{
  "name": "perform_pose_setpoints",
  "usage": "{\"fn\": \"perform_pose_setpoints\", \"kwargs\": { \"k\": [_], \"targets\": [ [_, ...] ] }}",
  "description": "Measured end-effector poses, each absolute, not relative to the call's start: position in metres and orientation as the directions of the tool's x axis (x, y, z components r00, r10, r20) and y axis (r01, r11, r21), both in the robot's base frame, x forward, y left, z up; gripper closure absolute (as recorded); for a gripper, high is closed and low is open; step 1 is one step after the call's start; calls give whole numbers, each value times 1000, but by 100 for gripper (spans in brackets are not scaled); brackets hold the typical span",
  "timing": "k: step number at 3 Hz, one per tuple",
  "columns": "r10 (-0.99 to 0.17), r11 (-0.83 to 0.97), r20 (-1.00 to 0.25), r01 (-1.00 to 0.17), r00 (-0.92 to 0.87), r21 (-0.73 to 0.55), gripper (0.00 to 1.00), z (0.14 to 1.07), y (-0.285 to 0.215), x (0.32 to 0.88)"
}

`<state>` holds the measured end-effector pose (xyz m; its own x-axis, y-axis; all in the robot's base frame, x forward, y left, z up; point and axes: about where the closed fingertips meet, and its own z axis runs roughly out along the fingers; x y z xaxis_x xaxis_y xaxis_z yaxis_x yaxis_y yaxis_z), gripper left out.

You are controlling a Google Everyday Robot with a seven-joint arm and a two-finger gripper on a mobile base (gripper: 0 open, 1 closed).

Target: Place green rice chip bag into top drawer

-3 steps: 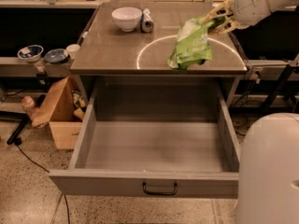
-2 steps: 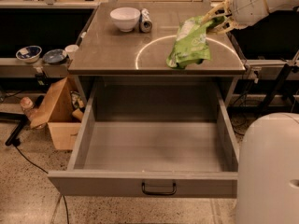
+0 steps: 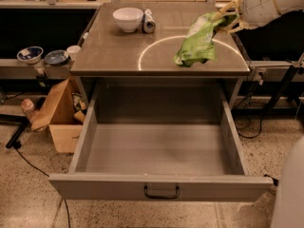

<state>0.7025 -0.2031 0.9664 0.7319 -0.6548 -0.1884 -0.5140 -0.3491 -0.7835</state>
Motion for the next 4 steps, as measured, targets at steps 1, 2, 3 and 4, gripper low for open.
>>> {"fn": "perform_pose_setpoints", "kwargs": {
  "k": [1,2,3,4],
  "targets": [
    [-711,-294,-167,-504,683,-812,100,989,-215,678],
    [-733,-257,-180,-512,656,-820,100,996,-211,639],
    [-761,-238,-195,-545,619,-804,100,985,-202,601],
    [-820,-250,-141,-570,554,-782,100,959,-193,588]
  ]
}}
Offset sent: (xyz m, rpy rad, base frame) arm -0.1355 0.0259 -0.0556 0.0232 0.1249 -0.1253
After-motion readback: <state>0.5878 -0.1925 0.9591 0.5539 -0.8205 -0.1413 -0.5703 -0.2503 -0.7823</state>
